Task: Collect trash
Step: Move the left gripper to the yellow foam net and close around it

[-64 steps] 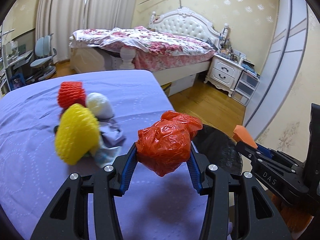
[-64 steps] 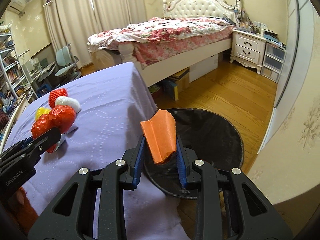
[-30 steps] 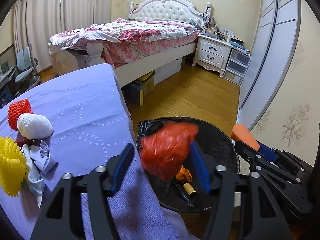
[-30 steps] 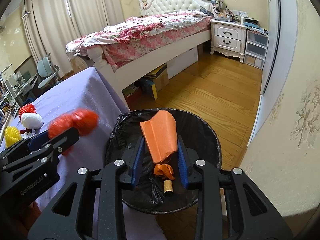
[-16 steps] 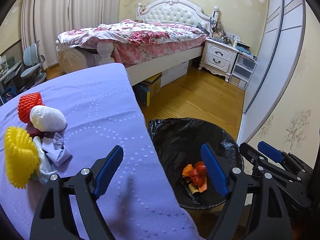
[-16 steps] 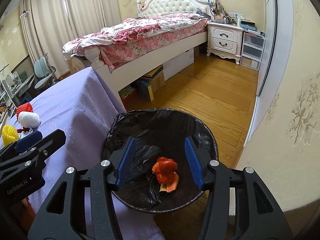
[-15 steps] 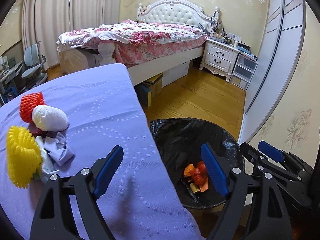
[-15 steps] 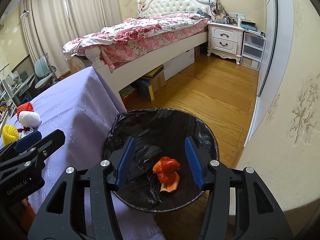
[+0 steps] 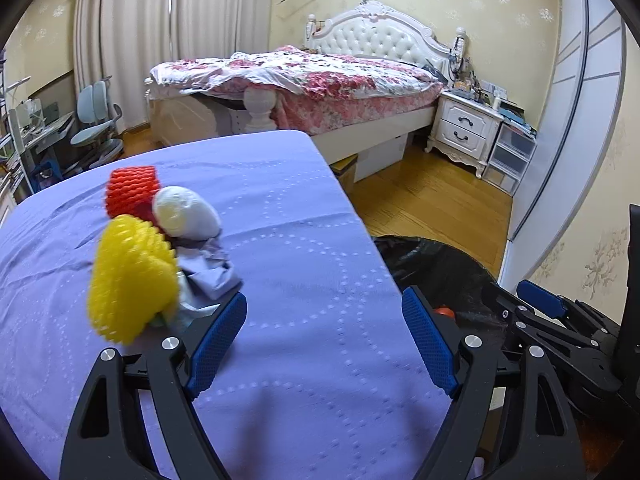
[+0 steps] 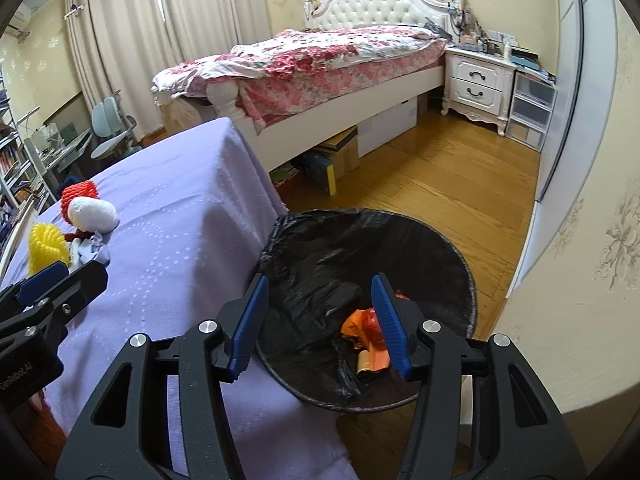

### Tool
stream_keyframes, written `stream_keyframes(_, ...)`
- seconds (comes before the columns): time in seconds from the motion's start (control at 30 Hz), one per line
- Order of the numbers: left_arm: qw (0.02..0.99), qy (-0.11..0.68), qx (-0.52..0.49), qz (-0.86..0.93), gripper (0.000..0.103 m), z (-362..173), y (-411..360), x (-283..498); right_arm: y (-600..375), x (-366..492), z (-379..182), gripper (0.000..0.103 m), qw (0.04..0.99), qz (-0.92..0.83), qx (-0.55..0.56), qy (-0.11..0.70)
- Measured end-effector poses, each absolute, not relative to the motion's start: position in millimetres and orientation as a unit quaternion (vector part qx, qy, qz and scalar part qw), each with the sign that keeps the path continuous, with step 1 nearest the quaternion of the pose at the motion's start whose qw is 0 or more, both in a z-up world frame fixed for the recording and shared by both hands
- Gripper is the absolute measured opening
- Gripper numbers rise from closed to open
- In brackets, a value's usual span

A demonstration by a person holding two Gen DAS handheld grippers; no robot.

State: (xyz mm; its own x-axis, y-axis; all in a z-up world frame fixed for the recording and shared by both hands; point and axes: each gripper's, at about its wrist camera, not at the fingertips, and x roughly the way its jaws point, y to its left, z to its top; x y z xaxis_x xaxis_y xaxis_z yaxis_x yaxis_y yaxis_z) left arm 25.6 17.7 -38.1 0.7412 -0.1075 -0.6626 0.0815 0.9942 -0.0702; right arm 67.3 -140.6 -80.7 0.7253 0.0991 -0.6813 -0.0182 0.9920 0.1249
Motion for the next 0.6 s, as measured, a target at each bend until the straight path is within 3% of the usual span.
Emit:
stream_keyframes(0.5,0.936,0.344,-0.066,0.025,0.080,-33.9,89.3,12.4,-80.6,61.1,-71.9,0.054,0.923,0.094,0.017,0.374)
stream_keyframes(0.6,0.936,0.345,-0.073,0.026,0.081,-34.7,98.7,22.4,-71.3,60.4,-71.7,0.059,0.922,0.102,0.010,0.374)
